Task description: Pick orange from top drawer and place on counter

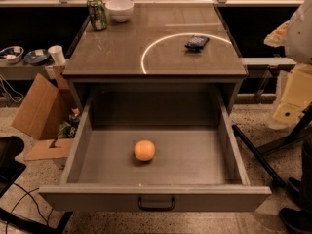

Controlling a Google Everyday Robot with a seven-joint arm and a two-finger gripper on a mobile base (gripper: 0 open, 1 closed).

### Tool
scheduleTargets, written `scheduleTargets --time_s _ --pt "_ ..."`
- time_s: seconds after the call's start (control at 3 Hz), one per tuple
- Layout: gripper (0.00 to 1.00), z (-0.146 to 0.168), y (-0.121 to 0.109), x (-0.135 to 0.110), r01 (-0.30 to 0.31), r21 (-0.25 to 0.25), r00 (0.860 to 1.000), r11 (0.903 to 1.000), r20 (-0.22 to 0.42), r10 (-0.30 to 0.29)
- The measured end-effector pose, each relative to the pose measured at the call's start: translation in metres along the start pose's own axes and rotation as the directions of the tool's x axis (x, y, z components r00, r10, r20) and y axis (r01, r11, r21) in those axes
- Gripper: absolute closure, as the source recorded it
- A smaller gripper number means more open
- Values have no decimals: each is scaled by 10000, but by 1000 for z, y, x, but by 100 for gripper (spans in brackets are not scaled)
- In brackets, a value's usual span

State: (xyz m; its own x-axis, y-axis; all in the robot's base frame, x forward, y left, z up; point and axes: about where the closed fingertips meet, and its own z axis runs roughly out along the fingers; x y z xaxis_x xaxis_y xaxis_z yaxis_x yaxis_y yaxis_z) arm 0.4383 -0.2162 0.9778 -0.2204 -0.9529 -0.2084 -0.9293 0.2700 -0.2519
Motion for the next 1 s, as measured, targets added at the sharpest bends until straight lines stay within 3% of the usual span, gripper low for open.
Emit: scheduleTargets --time_s 0.33,0.67,1.0 --pt "0 6 1 -1 -117 123 9999 9999 97 116" --pt "0 33 19 -6 91 53 9980 9999 631 -94" --pt "0 100 35 -15 344 -227 9908 9992 1314 -311"
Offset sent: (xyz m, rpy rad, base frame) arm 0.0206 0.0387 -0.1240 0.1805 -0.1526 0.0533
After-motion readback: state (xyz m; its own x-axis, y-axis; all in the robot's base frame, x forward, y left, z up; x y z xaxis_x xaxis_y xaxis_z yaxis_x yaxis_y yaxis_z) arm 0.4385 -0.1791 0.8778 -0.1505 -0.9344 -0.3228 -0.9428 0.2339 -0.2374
